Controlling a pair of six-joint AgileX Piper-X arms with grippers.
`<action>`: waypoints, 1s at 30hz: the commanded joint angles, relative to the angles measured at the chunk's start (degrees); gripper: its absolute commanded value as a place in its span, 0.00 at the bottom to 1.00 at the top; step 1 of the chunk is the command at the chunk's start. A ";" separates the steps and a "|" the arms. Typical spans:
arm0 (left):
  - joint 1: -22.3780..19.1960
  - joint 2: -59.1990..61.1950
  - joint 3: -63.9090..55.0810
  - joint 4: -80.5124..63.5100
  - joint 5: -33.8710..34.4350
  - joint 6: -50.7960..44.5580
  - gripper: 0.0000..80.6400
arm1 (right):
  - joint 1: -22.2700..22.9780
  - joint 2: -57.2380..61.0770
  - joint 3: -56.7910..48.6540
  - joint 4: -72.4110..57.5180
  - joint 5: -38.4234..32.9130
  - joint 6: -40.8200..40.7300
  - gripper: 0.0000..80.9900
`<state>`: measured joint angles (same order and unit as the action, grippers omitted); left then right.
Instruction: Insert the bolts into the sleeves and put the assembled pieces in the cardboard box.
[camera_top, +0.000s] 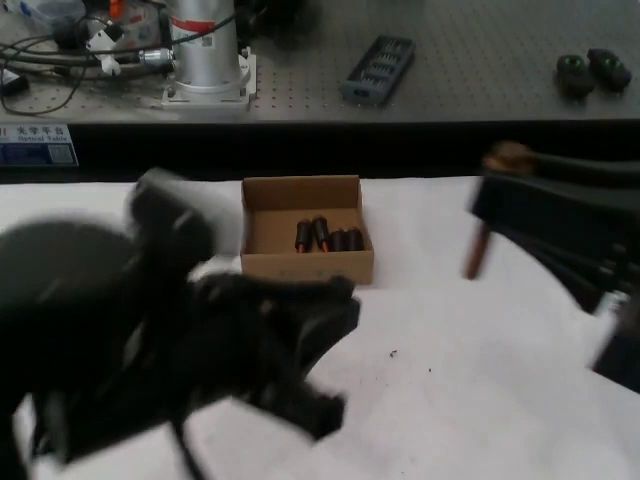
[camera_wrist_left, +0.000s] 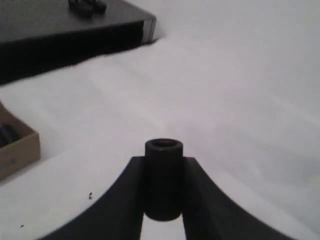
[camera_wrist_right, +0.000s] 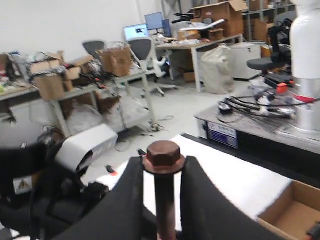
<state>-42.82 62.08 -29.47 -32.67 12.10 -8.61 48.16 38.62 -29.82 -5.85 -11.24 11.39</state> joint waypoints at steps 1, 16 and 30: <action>0.09 -5.66 12.94 -26.18 3.14 -0.89 0.01 | 0.00 8.23 -0.30 -16.16 -9.29 7.47 0.05; 0.09 -5.95 23.01 -40.78 11.84 -0.89 0.01 | 0.00 19.17 -0.30 -24.21 -26.41 12.10 0.05; 0.09 -6.01 22.90 -45.52 15.66 -0.89 0.01 | 2.79 21.94 -0.30 -24.16 -28.34 12.10 0.05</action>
<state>-42.82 56.64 -6.29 -74.04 25.86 -8.98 50.58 60.27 -29.82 -28.99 -38.78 23.45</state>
